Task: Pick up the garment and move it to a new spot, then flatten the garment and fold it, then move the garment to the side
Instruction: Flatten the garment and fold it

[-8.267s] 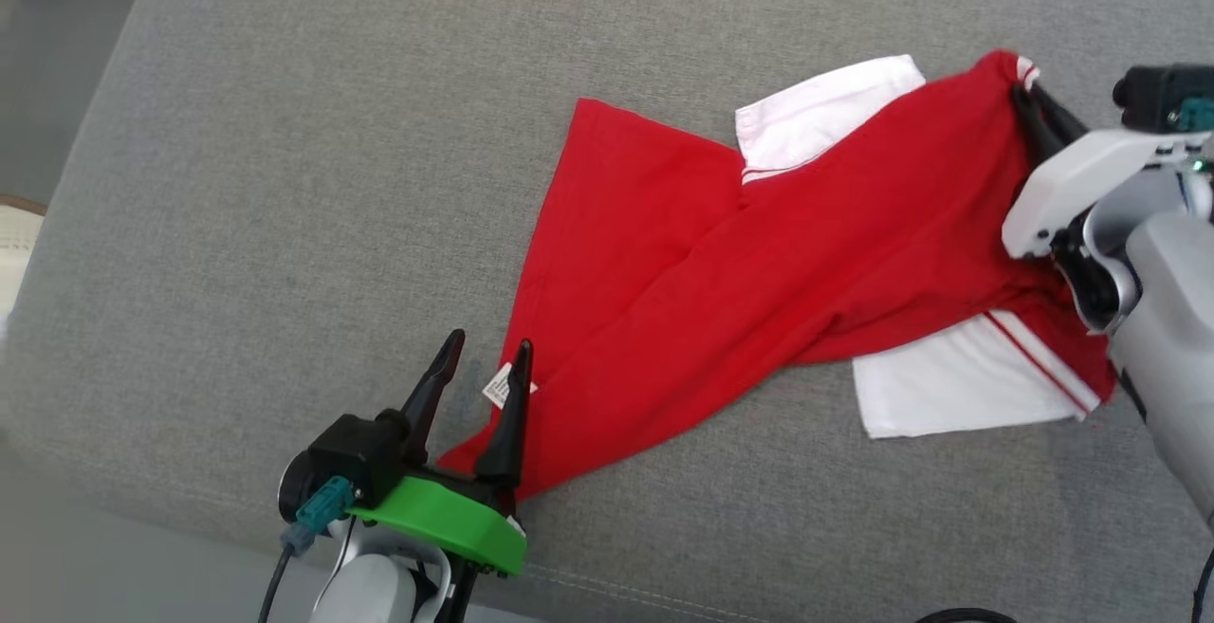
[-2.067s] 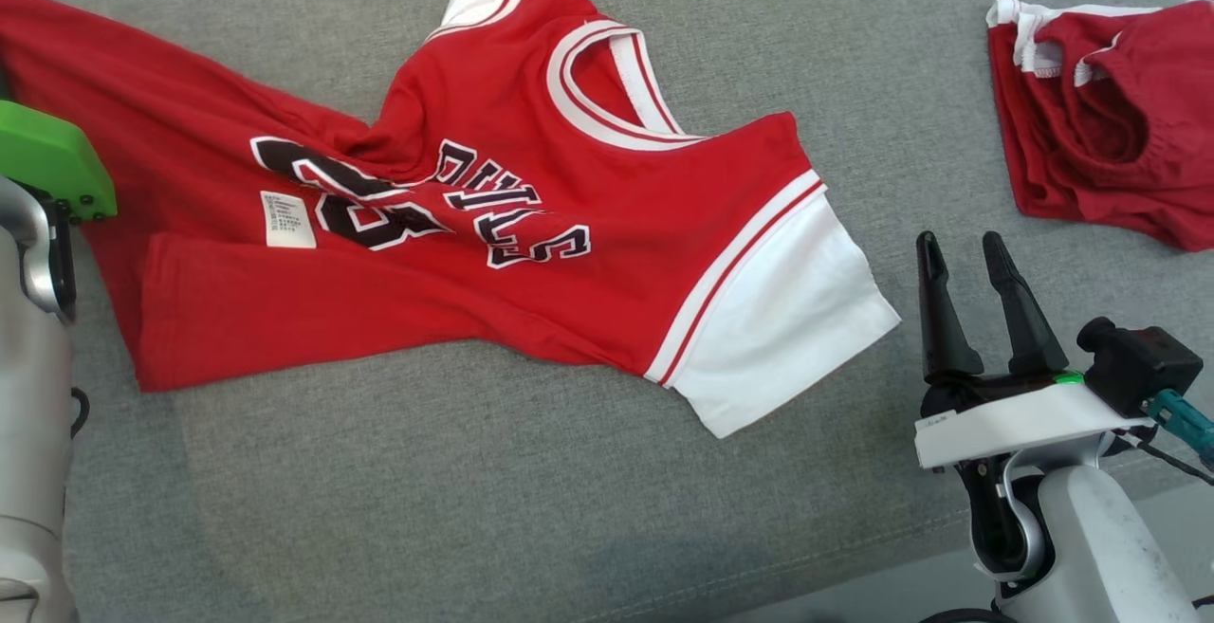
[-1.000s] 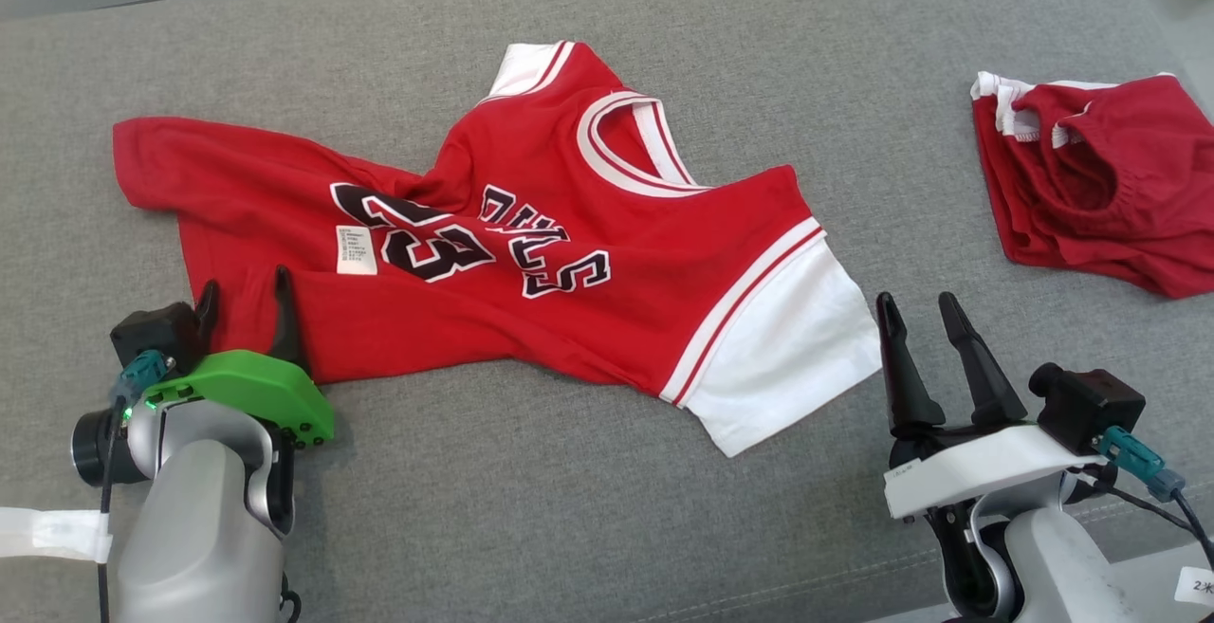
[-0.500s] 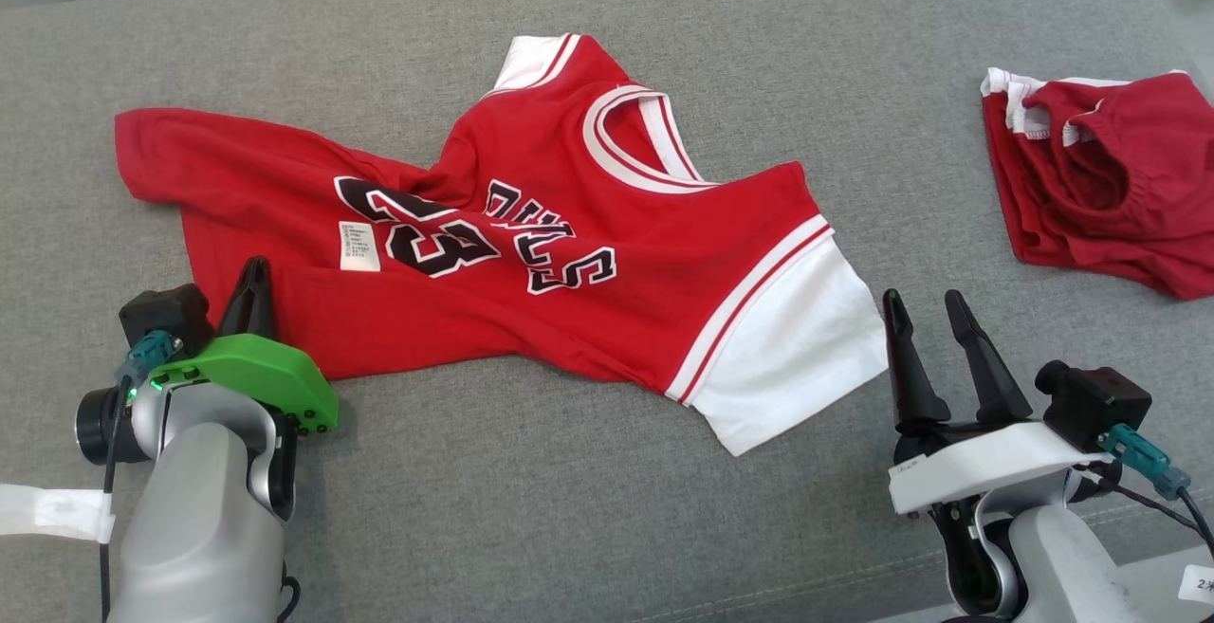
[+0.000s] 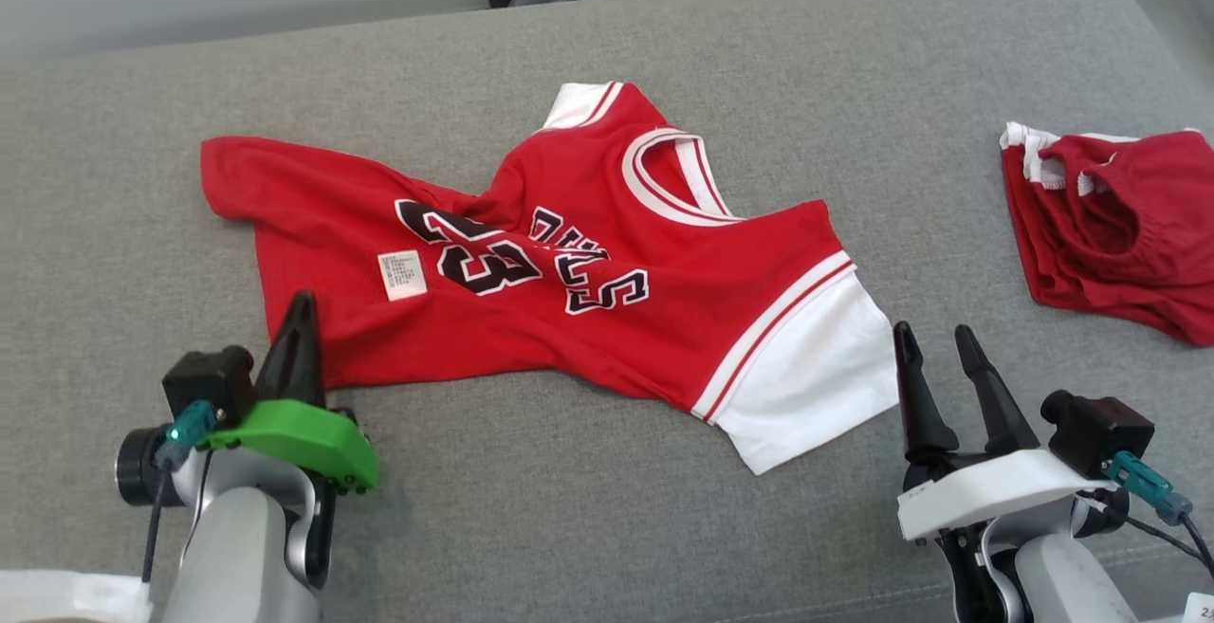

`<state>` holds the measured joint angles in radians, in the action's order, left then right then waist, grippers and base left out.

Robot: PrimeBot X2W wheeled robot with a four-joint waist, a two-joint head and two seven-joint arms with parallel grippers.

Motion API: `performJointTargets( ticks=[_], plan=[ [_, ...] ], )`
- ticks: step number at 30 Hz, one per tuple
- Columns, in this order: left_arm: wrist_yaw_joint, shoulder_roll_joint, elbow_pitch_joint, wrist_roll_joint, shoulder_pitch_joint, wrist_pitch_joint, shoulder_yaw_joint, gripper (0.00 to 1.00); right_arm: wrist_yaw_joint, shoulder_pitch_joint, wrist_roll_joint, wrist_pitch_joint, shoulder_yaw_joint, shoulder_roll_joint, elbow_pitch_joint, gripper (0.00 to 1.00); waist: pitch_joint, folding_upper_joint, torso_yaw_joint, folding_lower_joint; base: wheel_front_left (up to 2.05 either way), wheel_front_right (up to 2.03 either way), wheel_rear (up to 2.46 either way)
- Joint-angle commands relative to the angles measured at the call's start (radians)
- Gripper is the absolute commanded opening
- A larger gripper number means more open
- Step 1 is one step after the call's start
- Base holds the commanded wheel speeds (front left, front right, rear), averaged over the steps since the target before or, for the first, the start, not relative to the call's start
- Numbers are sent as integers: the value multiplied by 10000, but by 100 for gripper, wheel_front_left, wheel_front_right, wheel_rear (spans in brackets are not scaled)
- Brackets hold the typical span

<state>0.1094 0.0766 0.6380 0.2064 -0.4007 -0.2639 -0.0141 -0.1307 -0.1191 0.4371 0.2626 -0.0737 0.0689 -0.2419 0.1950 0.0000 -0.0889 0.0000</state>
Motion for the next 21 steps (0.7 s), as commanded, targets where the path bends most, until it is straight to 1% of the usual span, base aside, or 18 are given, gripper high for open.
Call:
performJointTargets(
  ticks=[1, 6, 7, 8, 9, 11, 14, 16, 21],
  plan=[
    [52, -43, -125, -35, 322, 0, -30, 0, 2, 135, 9, 27, 20, -20, -34, 100, -535, 0, 366, 0, 0, 0, 0],
    [134, -149, -1281, -27, 1785, 0, -55, 0, 2, 528, -41, 27, 13, -70, -211, 100, -1298, 0, 643, 0, 0, 0, 0],
    [134, -166, -1468, -19, 2122, 0, -23, 12, 2, 601, -52, 27, 27, -79, -245, 100, -1425, 0, 685, 0, 0, 0, 0],
    [136, -176, -1622, -31, 2459, 0, 36, 49, 2, 671, -55, 27, 44, -85, -281, 100, -1539, 0, 724, 0, 0, 0, 0],
    [127, -182, -1696, -43, 2795, 0, 133, 100, 2, 750, -61, 25, 50, -92, -303, 100, -1646, 0, 752, 0, 0, 0, 0],
    [-2, -201, -1639, -11, 3361, 2, 417, 100, 2, 895, -58, 27, 42, -105, -350, 100, -1824, 0, 794, 0, 0, 0, 0],
    [-374, -224, -1297, -5, 4011, 0, 887, 100, 2, 1006, -93, 27, 54, -78, -400, 100, -2001, 0, 779, 0, 0, 0, 0],
    [-513, -235, -1174, 50, 4264, 0, 1133, 100, 2, 1104, -117, 27, 124, -52, -406, 100, -2118, 0, 767, 0, 0, 0, 0],
    [-511, -254, -1135, 96, 4462, 0, 1166, 100, 2, 1240, -259, 27, 288, -25, -423, 100, -2341, 0, 790, 0, 0, 0, 0]
  ],
)
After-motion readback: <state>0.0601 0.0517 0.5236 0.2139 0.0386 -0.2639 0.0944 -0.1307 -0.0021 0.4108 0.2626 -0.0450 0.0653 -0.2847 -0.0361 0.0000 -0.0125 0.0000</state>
